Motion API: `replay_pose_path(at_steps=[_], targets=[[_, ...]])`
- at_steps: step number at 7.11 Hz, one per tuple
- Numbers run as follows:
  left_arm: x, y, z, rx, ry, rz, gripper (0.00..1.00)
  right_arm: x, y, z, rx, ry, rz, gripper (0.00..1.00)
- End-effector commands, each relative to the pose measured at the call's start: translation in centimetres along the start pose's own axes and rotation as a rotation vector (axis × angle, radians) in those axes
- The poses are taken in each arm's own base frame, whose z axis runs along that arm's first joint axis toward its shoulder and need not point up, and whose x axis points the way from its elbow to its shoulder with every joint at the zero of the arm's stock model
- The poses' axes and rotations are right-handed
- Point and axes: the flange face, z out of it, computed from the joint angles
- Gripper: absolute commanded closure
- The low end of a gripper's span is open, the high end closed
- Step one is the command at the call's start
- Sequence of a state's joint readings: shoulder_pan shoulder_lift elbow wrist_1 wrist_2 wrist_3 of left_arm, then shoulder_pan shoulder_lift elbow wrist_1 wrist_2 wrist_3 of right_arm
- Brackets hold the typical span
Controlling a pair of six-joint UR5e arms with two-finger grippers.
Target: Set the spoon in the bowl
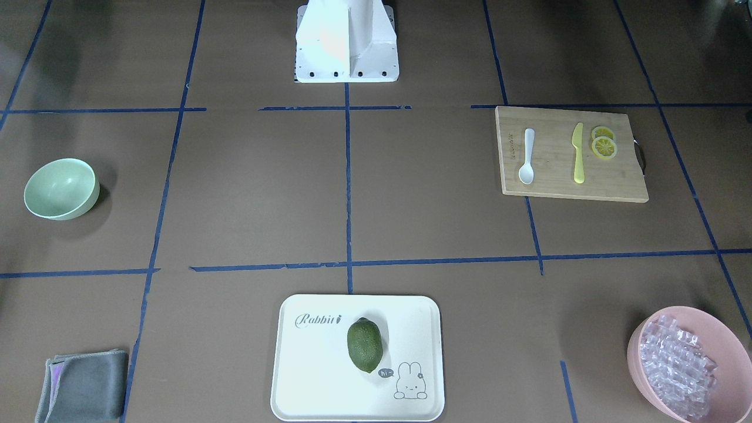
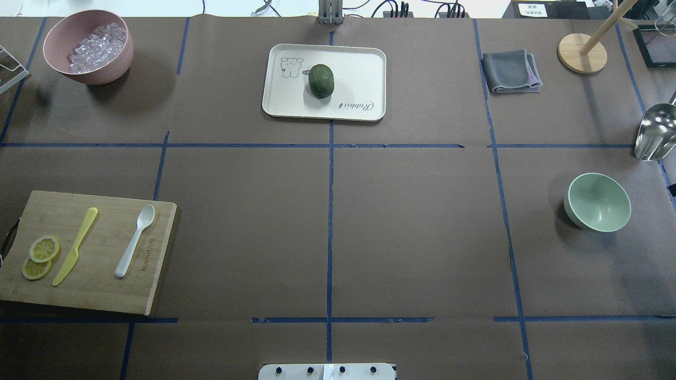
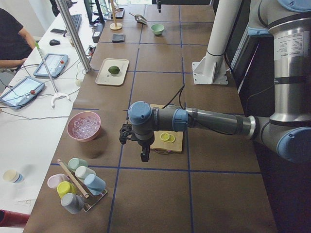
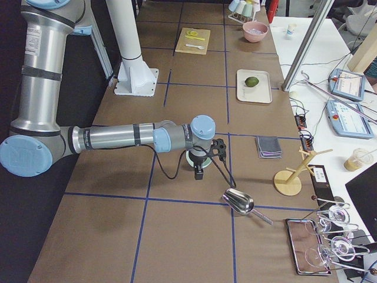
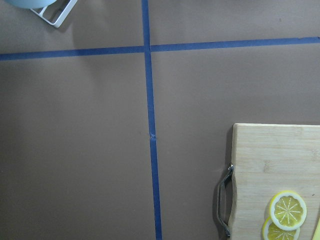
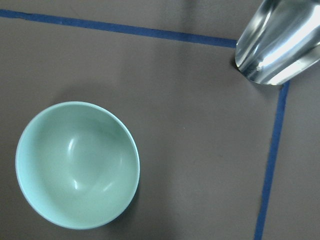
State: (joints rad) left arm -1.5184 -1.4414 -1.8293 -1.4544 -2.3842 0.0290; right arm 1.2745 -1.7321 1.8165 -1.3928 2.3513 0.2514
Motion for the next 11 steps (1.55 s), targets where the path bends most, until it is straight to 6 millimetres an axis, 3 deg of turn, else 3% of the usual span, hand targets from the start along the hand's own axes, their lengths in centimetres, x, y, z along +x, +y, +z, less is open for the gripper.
replay_pose_path(at_steps=[1, 2, 4, 5, 6, 7, 9, 10, 11], targets=[[0.0, -0.1, 0.2, 0.011, -0.001, 0.016, 0.0, -1.0, -1.0, 6.1, 0.053, 0.019, -0.039, 0.07], [0.0, -0.1, 0.2, 0.014, -0.001, 0.018, 0.0, -2.6, -2.4, 7.1, 0.059, 0.002, 0.004, 0.06], [0.1, -0.2, 0.1, 0.017, -0.001, 0.022, 0.0, -4.3, -2.4, 9.6, 0.022, -0.001, 0.016, 0.06], [0.2, -0.2, -0.1, 0.021, -0.001, 0.026, 0.0, -4.1, -2.3, 9.9, 0.015, 0.003, 0.02, 0.27], [0.5, -0.2, -0.3, 0.025, 0.001, 0.031, 0.0, -3.8, -2.3, 10.2, 0.009, 0.004, 0.039, 0.85], [0.5, -0.2, -0.3, 0.025, 0.001, 0.031, 0.0, -4.7, -3.0, 9.9, 0.018, -0.006, 0.037, 1.0], [0.7, -0.2, -0.5, 0.029, 0.0, 0.035, 0.0, -5.5, -3.3, 9.4, 0.02, -0.025, 0.025, 1.0], [1.0, -0.1, -0.9, 0.038, 0.0, 0.042, 0.0, -9.0, -3.8, 6.8, 0.034, -0.093, 0.011, 1.0], [1.2, 0.0, -0.8, 0.036, 0.026, 0.039, 0.0, -14.2, -4.2, 4.7, 0.044, -0.147, 0.022, 1.0]])
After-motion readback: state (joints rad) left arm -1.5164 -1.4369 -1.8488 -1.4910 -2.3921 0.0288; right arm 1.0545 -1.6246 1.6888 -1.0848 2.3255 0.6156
